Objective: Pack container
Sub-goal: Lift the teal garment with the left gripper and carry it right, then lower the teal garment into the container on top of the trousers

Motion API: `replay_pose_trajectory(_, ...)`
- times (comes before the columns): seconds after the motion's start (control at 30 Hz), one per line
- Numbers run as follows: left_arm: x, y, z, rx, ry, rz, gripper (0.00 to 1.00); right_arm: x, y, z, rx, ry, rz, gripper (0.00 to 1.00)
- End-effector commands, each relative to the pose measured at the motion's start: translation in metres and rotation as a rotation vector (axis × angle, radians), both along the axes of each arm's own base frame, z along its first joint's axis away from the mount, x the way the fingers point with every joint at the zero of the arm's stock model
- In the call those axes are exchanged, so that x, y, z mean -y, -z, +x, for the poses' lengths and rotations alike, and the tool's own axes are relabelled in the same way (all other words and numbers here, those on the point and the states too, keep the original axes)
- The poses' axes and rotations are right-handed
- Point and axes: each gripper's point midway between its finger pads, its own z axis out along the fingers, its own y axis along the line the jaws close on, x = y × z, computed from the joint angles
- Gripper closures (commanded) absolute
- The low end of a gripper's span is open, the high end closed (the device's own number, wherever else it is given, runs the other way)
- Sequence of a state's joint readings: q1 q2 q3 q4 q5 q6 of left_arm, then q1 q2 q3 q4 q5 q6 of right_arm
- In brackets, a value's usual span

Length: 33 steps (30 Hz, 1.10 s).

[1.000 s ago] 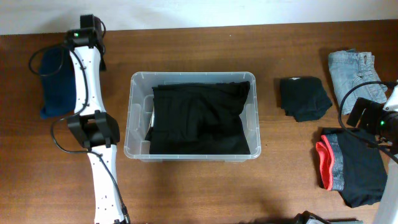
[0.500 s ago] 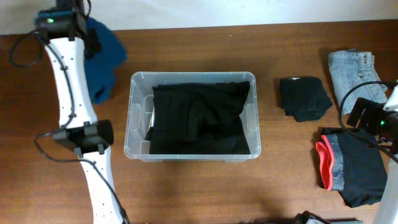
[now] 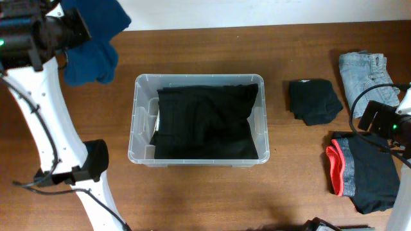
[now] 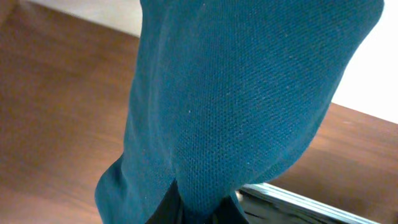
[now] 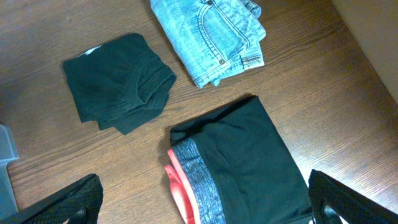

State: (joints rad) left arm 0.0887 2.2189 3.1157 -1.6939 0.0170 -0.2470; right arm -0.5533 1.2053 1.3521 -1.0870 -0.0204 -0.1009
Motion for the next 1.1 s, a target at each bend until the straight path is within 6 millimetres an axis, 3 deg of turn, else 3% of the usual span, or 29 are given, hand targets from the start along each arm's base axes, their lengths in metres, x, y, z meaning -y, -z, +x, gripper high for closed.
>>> replay_pose_trajectory(0.0,0.036,-0.039,-0.020,0.106,0.137,-0.073,0.99,0.001,-0.005,0.000,0.017,0.009,-0.002,0.02)
replay_pose_trajectory(0.13,0.071,-0.041,-0.024,0.105,0.219,-0.082,0.99,0.001,-0.005,0.000,0.017,0.009,-0.002,0.02)
replay_pose_trajectory(0.27,0.110,-0.029,-0.025,0.058,0.306,-0.087,1.00,0.001,-0.005,0.000,0.017,0.009,-0.002,0.02)
replay_pose_trajectory(0.6,0.183,0.040,-0.034,-0.176,0.395,0.079,0.99,0.001,-0.005,0.000,0.017,0.009,-0.002,0.02)
replay_pose_trajectory(0.77,0.205,0.062,-0.044,-0.244,0.424,0.152,0.99,0.001,-0.005,0.000,0.017,0.009,-0.002,0.02)
replay_pose_trajectory(1.07,0.242,0.084,-0.064,-0.306,0.453,0.188,0.99,0.001,-0.005,0.000,0.017,0.009,-0.002,0.02)
